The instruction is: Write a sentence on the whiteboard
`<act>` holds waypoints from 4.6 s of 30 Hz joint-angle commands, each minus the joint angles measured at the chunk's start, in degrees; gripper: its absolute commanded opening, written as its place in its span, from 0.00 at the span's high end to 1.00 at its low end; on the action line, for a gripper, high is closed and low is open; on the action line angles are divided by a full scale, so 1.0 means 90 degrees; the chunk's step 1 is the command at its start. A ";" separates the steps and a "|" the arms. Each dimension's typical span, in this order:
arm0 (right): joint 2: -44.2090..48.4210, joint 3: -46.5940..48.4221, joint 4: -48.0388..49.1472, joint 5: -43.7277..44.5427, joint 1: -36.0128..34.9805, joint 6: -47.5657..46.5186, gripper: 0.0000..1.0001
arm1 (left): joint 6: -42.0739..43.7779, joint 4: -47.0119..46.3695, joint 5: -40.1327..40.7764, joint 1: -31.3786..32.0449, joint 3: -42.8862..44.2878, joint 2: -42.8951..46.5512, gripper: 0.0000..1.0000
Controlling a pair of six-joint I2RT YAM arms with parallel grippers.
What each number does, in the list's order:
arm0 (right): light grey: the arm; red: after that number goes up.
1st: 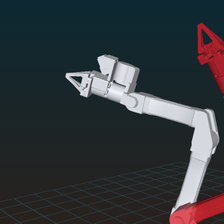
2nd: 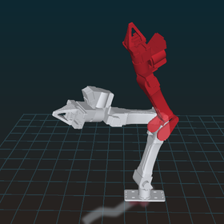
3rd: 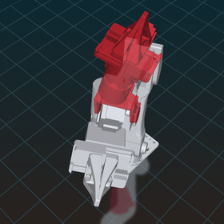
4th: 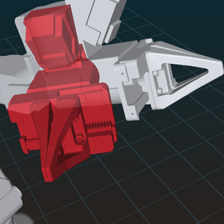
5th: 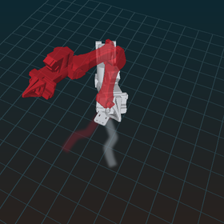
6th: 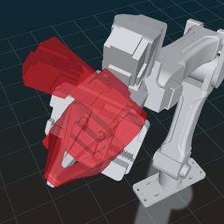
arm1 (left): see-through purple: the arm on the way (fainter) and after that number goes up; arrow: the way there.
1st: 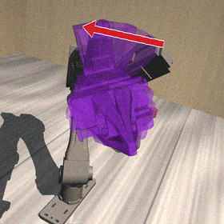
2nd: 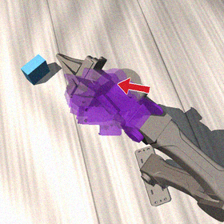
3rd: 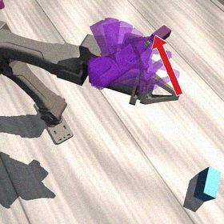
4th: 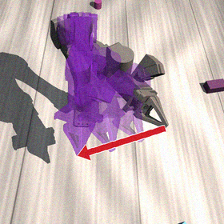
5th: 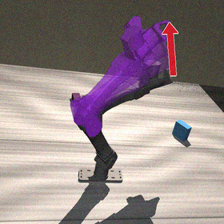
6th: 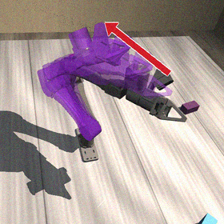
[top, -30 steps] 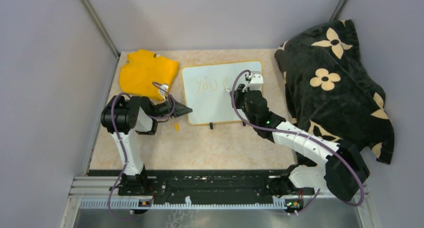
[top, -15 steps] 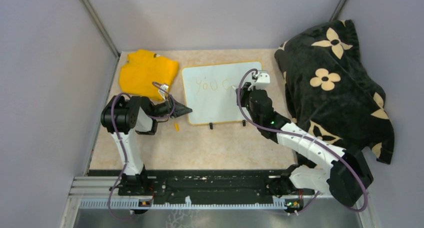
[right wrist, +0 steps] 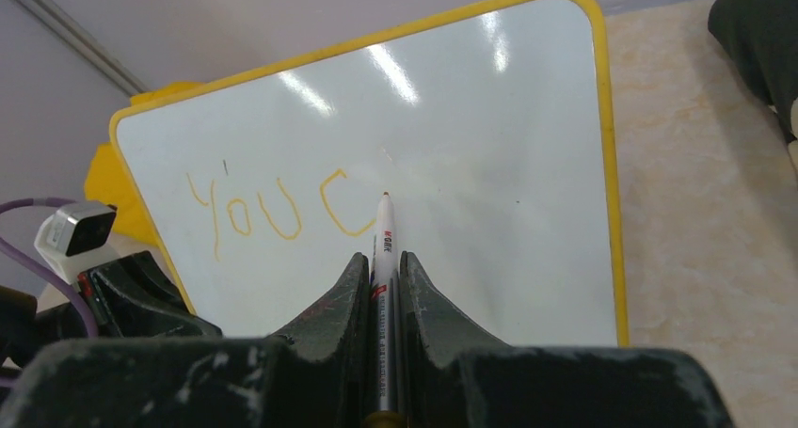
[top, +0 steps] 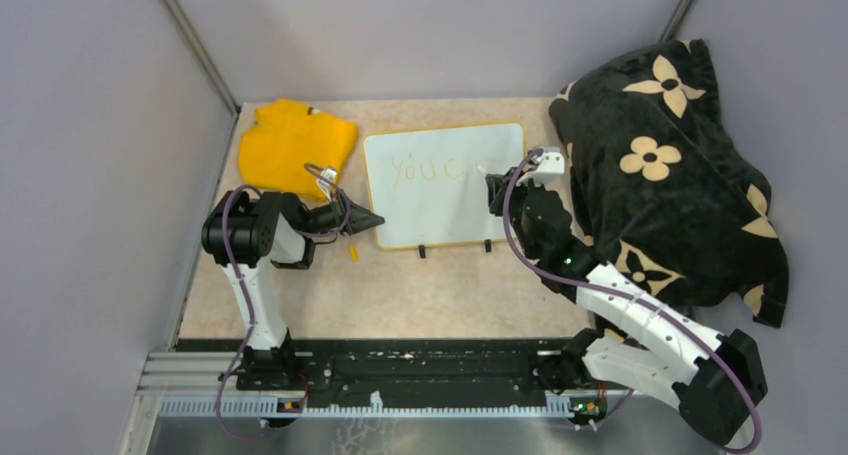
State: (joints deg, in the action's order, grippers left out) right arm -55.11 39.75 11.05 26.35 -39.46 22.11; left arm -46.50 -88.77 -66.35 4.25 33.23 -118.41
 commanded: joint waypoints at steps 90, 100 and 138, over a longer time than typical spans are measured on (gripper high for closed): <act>-0.1235 0.0691 0.0271 0.0073 0.0143 -0.0152 1.00 | 0.0015 -0.1463 0.0155 0.0006 0.0005 -0.0260 1.00; -0.1446 0.0920 0.0379 -0.0031 0.0189 -0.0141 1.00 | 0.0018 -0.1465 0.0144 0.0006 0.0008 -0.0266 1.00; -0.0658 0.0530 0.0039 -0.0183 0.0213 0.0104 1.00 | 0.0017 -0.1425 0.0152 0.0006 0.0013 -0.0266 1.00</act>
State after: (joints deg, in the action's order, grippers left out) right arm -63.29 41.54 10.52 25.36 -38.41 22.79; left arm -46.48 -88.82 -66.50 4.25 33.30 -118.63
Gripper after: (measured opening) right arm 0.111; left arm 0.187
